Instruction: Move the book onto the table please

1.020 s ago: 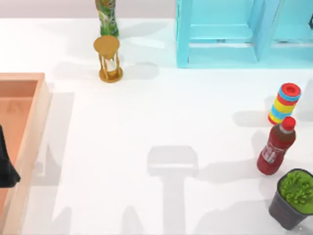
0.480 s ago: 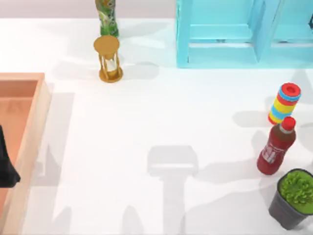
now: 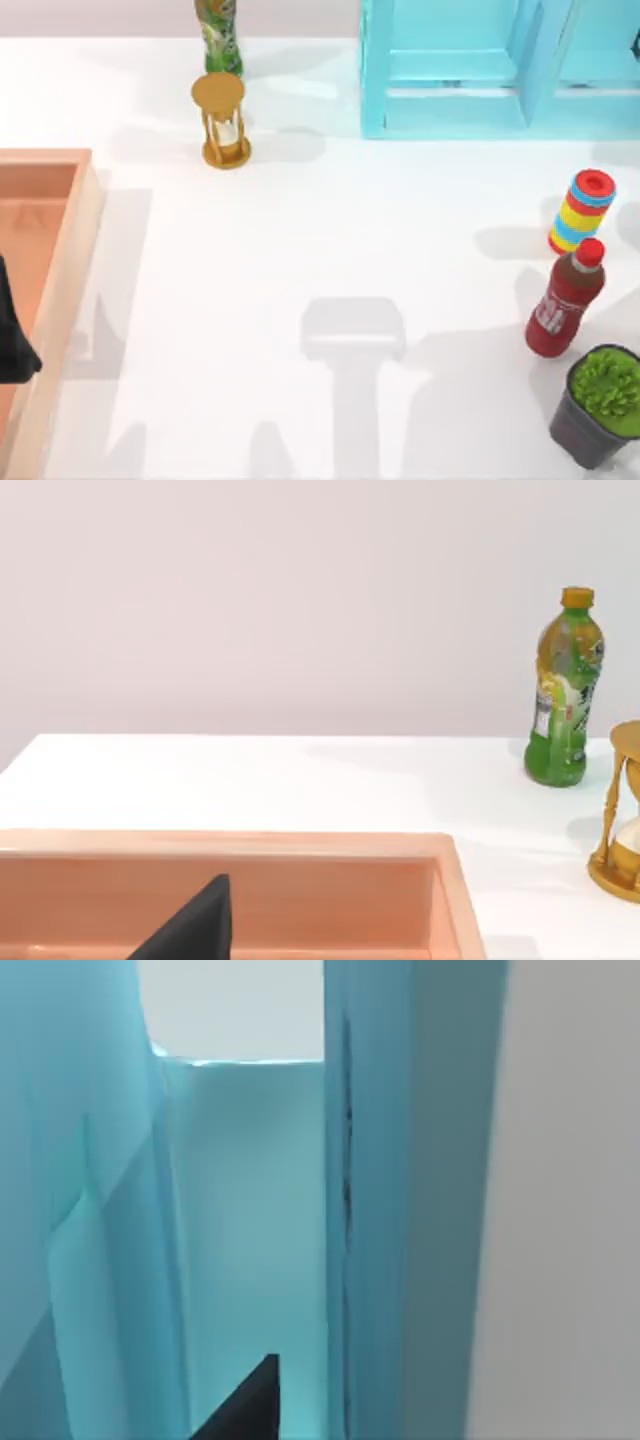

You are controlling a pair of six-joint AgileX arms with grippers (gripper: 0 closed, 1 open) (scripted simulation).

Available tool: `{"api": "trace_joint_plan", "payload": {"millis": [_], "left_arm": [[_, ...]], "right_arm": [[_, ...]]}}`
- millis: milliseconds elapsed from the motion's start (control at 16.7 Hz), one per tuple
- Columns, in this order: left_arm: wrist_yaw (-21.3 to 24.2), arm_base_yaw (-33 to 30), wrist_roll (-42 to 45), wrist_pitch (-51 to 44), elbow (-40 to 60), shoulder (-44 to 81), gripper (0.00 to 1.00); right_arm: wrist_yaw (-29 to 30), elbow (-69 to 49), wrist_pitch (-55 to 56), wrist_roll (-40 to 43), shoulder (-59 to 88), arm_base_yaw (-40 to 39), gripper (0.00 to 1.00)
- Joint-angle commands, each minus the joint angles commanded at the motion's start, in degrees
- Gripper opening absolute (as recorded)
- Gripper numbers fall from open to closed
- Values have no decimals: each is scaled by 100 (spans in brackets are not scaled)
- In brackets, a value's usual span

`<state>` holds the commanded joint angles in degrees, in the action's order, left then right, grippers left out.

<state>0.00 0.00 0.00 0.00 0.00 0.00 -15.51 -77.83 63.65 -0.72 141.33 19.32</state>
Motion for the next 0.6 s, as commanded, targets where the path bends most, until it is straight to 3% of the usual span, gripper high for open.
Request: {"api": "trace_joint_plan", "payload": {"millis": [240,600], "left_arm": [[0,0,0,0,0,0,100],[0,0,0,0,0,0,100]], "right_arm": [[-1,19,41,0,34,1,100],[-1,19,41,0,34,1,55]]}}
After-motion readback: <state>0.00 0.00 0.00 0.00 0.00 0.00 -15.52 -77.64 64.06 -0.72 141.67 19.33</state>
